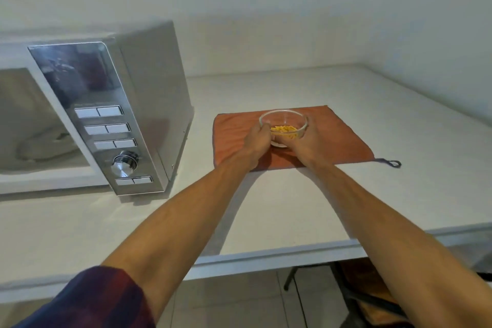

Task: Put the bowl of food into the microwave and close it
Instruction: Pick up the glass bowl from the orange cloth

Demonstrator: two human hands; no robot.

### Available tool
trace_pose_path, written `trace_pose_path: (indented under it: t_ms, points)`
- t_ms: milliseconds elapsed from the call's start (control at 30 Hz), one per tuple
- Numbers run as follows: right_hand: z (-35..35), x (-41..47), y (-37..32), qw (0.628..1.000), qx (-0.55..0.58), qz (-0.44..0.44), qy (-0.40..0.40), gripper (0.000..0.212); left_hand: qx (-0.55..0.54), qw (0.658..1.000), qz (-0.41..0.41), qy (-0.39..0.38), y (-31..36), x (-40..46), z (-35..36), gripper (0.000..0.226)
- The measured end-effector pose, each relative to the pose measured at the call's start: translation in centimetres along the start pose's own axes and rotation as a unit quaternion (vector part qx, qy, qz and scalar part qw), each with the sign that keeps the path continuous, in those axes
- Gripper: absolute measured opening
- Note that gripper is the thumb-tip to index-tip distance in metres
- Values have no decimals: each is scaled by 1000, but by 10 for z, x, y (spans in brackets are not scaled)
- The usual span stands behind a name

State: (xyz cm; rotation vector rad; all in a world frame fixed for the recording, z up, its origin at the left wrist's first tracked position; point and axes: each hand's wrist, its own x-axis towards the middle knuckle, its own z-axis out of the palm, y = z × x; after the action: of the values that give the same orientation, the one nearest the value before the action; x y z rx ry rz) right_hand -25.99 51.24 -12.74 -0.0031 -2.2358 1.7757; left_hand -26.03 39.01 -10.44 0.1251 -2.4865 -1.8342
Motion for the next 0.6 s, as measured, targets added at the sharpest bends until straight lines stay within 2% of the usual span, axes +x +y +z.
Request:
trace_pose_path:
  t_ms: [133, 267, 367, 600]
  points:
    - [2, -13, -5, 1000, 12, 14, 10, 104, -27, 1000, -8, 7, -3, -8, -7, 33]
    - [6, -27, -12, 1000, 21, 9, 9, 130, -29, 999, -18, 26, -5, -18, -20, 38]
    - [7, -38, -16, 1000, 7, -2, 1, 135, -43, 999, -21, 23, -1, -35, -35, 36]
    - [22, -116, -58, 998, -2, -55, -9, 98, -101, 994, 2, 44, 1, -110, -79, 34]
